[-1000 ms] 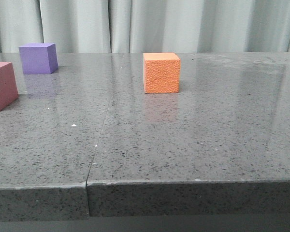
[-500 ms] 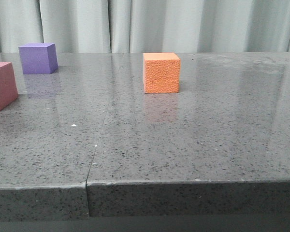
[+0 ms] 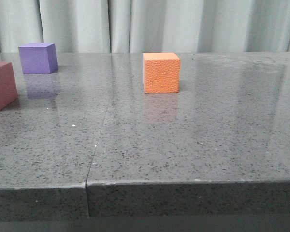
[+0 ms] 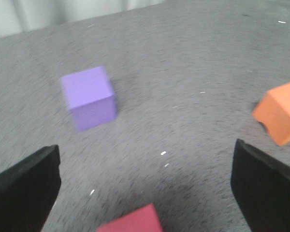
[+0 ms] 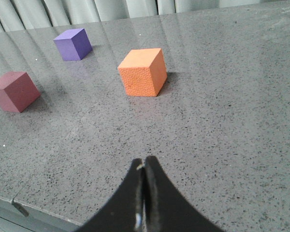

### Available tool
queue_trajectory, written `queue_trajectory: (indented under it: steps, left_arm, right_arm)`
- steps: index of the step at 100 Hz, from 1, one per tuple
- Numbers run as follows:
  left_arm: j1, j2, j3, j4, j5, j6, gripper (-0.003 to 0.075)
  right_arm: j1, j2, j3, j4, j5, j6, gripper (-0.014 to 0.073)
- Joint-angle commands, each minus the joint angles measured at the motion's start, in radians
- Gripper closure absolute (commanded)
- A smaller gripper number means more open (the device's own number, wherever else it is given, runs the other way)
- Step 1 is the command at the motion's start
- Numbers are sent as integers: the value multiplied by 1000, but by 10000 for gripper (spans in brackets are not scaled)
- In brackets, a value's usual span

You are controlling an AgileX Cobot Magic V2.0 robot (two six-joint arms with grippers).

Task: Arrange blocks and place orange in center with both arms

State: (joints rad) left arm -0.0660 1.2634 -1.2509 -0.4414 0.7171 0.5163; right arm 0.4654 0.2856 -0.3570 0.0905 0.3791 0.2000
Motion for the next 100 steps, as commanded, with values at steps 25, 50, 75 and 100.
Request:
queue_trajectory:
  steps: [25, 50, 75, 100]
  left_arm:
    - [-53, 225, -374, -191, 255, 358, 42]
    - [-141, 393, -608, -165, 371, 472, 51]
    - [-225, 531, -767, -126, 411, 476, 51]
    - [-315, 627, -815, -114, 444, 532, 51]
  right_arm:
    - [1, 6, -25, -9, -74, -10, 663]
    - [1, 6, -25, -9, -74, -10, 663]
    - [1, 6, -25, -9, -74, -10, 663]
    - [1, 6, -25, -9, -74, -10, 663]
